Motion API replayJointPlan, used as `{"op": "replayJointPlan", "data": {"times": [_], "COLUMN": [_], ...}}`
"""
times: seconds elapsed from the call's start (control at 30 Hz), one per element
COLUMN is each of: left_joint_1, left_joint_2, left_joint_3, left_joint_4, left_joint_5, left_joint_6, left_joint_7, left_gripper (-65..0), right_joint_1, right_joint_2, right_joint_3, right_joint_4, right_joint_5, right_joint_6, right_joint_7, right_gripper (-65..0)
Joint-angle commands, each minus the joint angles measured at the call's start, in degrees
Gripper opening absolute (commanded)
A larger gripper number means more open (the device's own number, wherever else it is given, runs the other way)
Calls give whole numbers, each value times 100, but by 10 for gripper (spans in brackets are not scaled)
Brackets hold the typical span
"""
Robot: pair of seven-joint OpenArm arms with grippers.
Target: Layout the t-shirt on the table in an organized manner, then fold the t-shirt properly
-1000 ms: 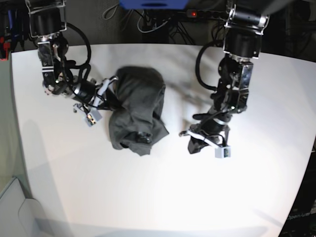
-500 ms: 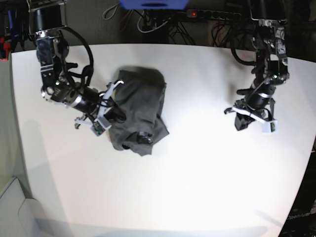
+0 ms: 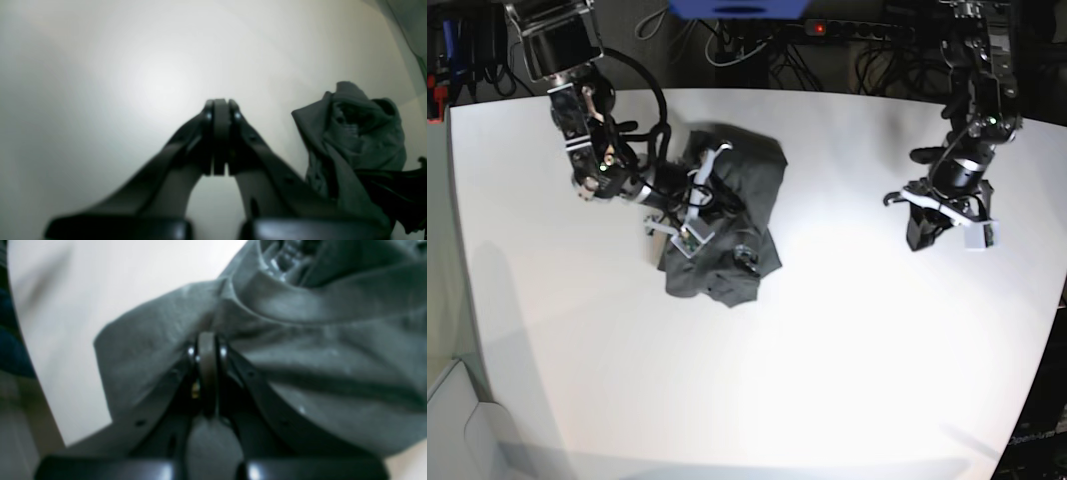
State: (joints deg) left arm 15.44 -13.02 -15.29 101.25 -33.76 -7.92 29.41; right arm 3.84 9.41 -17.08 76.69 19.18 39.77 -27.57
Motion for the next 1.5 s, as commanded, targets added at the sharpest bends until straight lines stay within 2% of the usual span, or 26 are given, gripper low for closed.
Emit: {"op": "replayJointPlan", "data": {"times": [0.0,0.1,0.2,0.33,0.5,0.6,0.7,0.8,0.93,0.97,1.1,1.17,1.27,1.4,1.47], "left_joint_1": [16,131,210,324,491,763,1124,1493,2109,2302,2996,3287,3577,3823,3849], "left_joint_2": [-48,-48,-39,-39,-30,-30,-48,-57,-74,-83,-83,-30,251,752,858], "left_joint_3": [-23,-58,-190,-243,-480,-735,-955,-1157,-1359,-1394,-1403,-1341,-1166,-902,-612], "left_joint_4": [147,262,349,569,833,1035,1317,1431,1413,1413,1404,1387,1404,1299,1088], "left_joint_5": [-57,-57,-57,-57,-57,-66,-66,-57,-13,-13,4,48,505,1525,2018], "left_joint_6": [-38,-38,-38,-38,-38,-47,-82,-100,-100,-153,-865,-1049,-1146,-1155,-1164], "left_joint_7": [-132,-132,-132,-132,-123,-114,158,598,721,703,686,677,615,281,220], "left_gripper": [-649,-649,-649,-649,-649,-649,-649,-649,-649,-649,-649,-649,-649,-649,-649], "right_joint_1": [69,69,78,16,-151,-467,-854,-1346,-2041,-2208,-2999,-3386,-3948,-4731,-5074], "right_joint_2": [4,30,39,198,136,-66,-40,110,409,470,743,866,954,962,971], "right_joint_3": [-55,-55,-11,16,7,16,16,130,209,236,455,666,1000,1510,1765], "right_joint_4": [-95,-279,-165,696,1874,2446,2833,3167,3510,3589,3764,3756,3764,3712,3633], "right_joint_5": [-94,-94,-85,-67,-59,-76,-94,-94,-94,-94,-94,-94,-94,-103,-103], "right_joint_6": [23,23,23,23,23,23,23,23,23,23,23,23,23,23,23], "right_joint_7": [-139,168,221,195,-544,-852,-922,-957,-887,-887,-491,-298,-148,159,362], "right_gripper": [-650,-650,-650,-650,-650,-650,-650,-650,-650,-650,-650,-650,-650,-650,-650]}}
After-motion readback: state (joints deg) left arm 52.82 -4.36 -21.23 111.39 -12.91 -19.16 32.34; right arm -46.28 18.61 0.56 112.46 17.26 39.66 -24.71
